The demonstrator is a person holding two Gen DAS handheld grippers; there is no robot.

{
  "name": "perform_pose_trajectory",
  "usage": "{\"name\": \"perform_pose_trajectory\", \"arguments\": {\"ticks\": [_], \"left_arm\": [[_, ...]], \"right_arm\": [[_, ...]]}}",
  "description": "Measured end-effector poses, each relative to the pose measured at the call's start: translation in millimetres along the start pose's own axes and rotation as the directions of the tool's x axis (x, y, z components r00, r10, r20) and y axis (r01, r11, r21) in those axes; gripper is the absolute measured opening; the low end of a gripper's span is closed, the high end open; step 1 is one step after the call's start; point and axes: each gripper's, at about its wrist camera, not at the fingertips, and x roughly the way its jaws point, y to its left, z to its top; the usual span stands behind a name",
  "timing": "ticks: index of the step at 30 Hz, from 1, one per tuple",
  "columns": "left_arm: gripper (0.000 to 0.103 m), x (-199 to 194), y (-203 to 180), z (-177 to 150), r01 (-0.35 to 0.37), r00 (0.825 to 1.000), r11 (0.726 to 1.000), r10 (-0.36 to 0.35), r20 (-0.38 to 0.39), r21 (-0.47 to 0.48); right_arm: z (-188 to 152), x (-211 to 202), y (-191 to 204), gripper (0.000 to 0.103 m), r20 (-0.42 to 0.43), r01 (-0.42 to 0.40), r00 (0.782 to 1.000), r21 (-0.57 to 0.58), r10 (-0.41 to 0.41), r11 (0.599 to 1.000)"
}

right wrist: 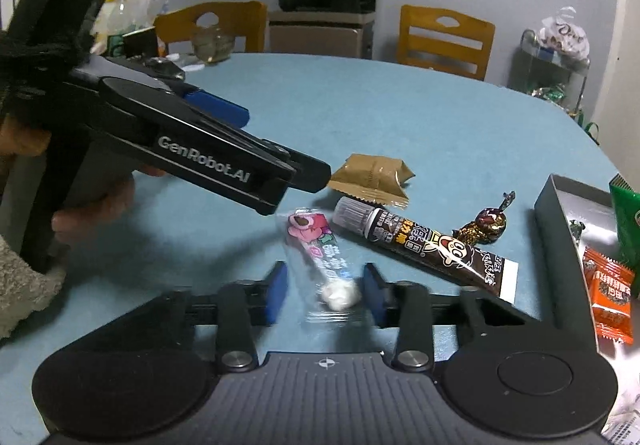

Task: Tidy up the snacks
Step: 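Close the right tool on the pink candy stick packet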

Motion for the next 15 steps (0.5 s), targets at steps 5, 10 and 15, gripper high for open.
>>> {"name": "perform_pose_trajectory", "arguments": {"ticks": [5,10,15], "left_arm": [[0.100,2,-3,0,-0.002,1.000,1.000,0.002,-0.005,0.002],[0.100,1,-11,0,0.002,1.000,1.000,-0.002,0.020,-0.017],[0.100,10,-28,6,-0.030,0.999,0.998,0.031,0.012,-0.063]], "right_arm": [[-4,-6,-2,0.023,0.010,0.008,1.000,0.025,-0.008,1.000],[-15,-18,-13,0.023,0.024,0.014,1.000,0.072,-0.015,0.997],[-28,-35,-14,0.023,0.041,0.035,0.998,0.043,-0.037,0.998]]}}
